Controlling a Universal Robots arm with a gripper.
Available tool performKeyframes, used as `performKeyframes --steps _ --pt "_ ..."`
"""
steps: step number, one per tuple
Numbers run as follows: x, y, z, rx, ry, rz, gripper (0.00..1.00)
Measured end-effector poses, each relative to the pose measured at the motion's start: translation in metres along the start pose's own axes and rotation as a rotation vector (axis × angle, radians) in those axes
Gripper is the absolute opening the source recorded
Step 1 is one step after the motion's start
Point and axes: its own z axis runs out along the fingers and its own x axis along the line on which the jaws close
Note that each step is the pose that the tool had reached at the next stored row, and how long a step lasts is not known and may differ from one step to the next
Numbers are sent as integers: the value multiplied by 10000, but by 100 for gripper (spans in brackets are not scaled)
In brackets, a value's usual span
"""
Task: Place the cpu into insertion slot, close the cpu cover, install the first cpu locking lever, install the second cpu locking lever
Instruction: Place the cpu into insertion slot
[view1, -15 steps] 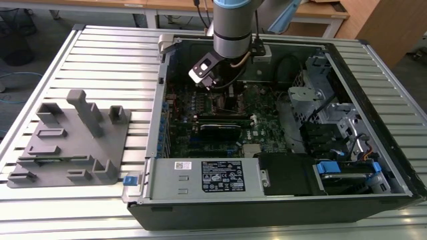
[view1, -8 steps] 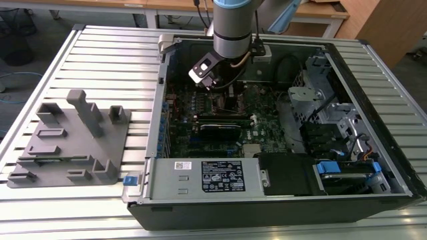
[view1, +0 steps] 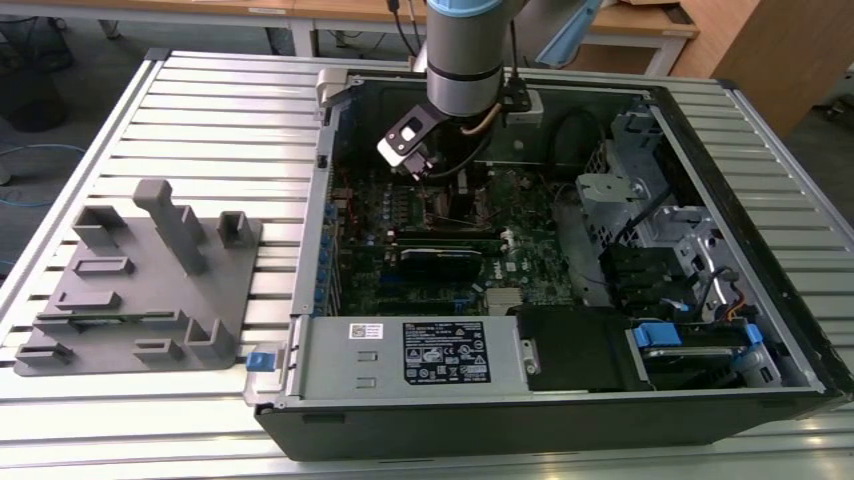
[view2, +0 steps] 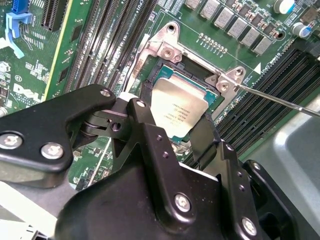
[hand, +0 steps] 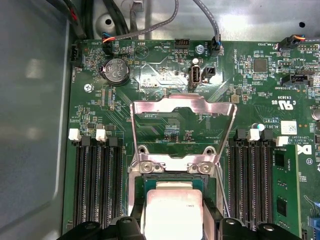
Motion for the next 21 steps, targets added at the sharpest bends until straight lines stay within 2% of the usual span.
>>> performKeyframes --steps 9,21 --pt "0 1 -17 2 -26 -2 54" --pt "0 -2 17 1 -26 7 54"
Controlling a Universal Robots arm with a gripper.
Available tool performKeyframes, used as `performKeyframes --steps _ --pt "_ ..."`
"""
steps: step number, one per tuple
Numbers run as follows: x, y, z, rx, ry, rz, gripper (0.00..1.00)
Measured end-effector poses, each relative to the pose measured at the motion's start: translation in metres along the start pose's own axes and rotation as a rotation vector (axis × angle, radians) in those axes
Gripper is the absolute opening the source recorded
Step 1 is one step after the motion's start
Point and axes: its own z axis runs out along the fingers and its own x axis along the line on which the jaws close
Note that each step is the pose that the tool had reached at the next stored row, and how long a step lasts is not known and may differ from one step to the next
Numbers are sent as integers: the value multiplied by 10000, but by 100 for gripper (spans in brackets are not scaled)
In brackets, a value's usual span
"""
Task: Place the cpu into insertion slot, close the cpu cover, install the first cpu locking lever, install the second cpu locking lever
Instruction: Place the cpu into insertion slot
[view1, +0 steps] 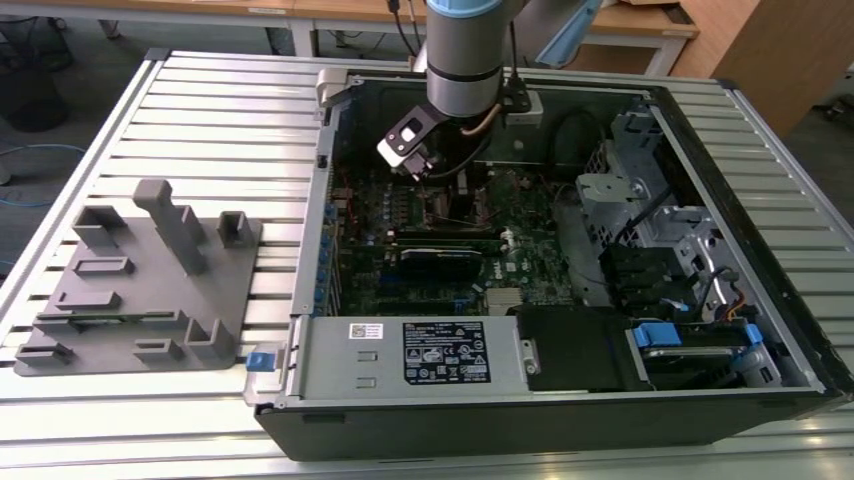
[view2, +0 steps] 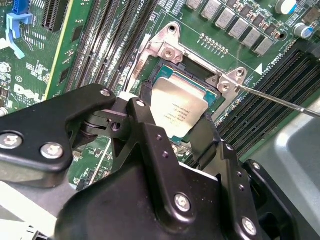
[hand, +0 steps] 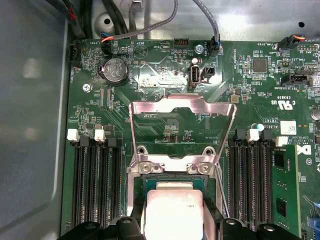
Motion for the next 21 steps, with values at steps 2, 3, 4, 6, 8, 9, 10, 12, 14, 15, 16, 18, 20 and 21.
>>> performKeyframes --steps 2,3,4,6,8,9,10,12,14,15,16,18,20,21 --pt "0 0 0 0 -1 0 54" --pt "0 0 0 1 -1 0 54" --pt "0 0 1 0 0 0 54" --pt "0 0 1 0 0 0 54" --pt "3 0 5 -4 14 2 54" --pt "5 1 8 -8 24 3 55" --pt "4 1 8 -11 17 3 61" --pt "0 -1 3 -1 2 2 61" --pt "0 0 3 0 1 0 67" --pt "0 0 3 0 0 0 67" --pt "0 0 3 0 0 0 67" --pt "0 0 -3 1 -1 0 67" --pt "0 2 -30 -1 1 1 67" --pt "0 4 -49 -1 0 1 67"
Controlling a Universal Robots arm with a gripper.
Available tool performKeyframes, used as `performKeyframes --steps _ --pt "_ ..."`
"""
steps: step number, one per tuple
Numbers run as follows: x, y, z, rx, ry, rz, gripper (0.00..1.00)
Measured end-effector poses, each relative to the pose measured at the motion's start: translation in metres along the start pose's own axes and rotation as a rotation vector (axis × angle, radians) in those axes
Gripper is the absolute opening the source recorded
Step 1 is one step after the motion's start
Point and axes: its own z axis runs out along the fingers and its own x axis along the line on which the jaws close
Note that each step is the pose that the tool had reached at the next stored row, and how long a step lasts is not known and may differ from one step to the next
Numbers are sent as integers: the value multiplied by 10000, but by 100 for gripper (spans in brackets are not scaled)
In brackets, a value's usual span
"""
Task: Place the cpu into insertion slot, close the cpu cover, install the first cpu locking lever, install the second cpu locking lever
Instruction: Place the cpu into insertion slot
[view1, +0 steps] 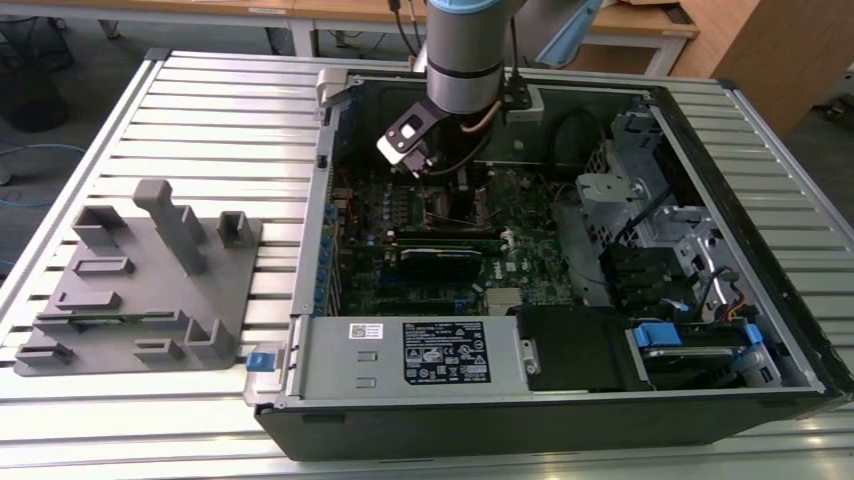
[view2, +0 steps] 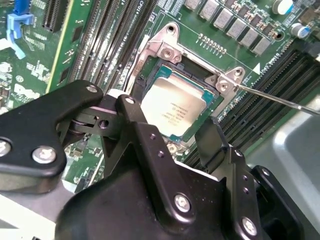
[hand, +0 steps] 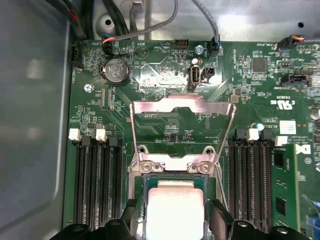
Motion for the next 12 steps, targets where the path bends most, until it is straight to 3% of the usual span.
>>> performKeyframes --steps 8,12 --pt "-1 14 -163 0 1 -1 67" --pt "-1 15 -174 -2 4 0 67"
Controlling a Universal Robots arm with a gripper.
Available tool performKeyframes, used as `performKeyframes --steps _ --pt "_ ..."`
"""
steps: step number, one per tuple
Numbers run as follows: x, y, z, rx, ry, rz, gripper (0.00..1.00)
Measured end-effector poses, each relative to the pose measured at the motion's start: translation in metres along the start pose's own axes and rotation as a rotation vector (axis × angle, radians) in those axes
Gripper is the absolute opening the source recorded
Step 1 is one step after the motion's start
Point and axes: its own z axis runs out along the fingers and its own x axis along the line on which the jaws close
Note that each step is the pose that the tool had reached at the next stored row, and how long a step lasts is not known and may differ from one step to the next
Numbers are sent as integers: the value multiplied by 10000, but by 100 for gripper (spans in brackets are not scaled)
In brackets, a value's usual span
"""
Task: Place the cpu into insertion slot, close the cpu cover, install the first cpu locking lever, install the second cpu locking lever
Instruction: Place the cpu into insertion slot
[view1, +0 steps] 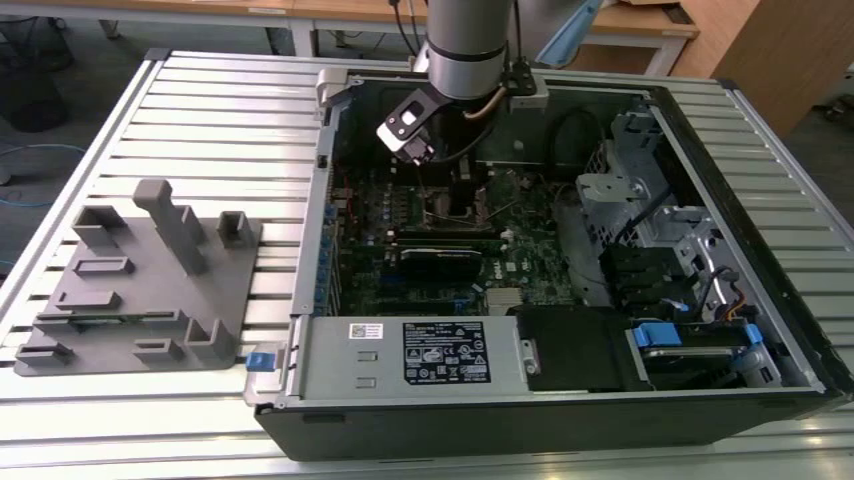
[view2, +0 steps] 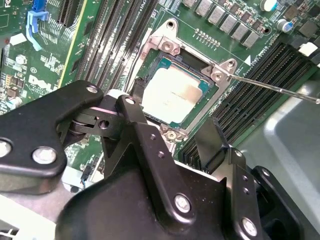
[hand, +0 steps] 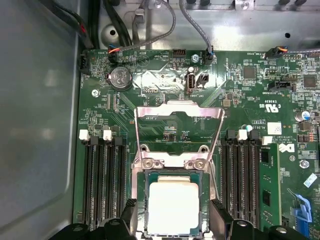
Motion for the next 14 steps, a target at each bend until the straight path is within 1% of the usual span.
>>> performKeyframes --steps 7,9,11,12,14 --pt "-1 0 -7 2 -3 0 67" --pt "-1 0 -8 2 -3 0 66" --pt "-1 1 -10 2 -3 -1 53" --pt "-1 1 -11 2 -3 0 53" --pt "-1 1 -12 2 -3 0 42"
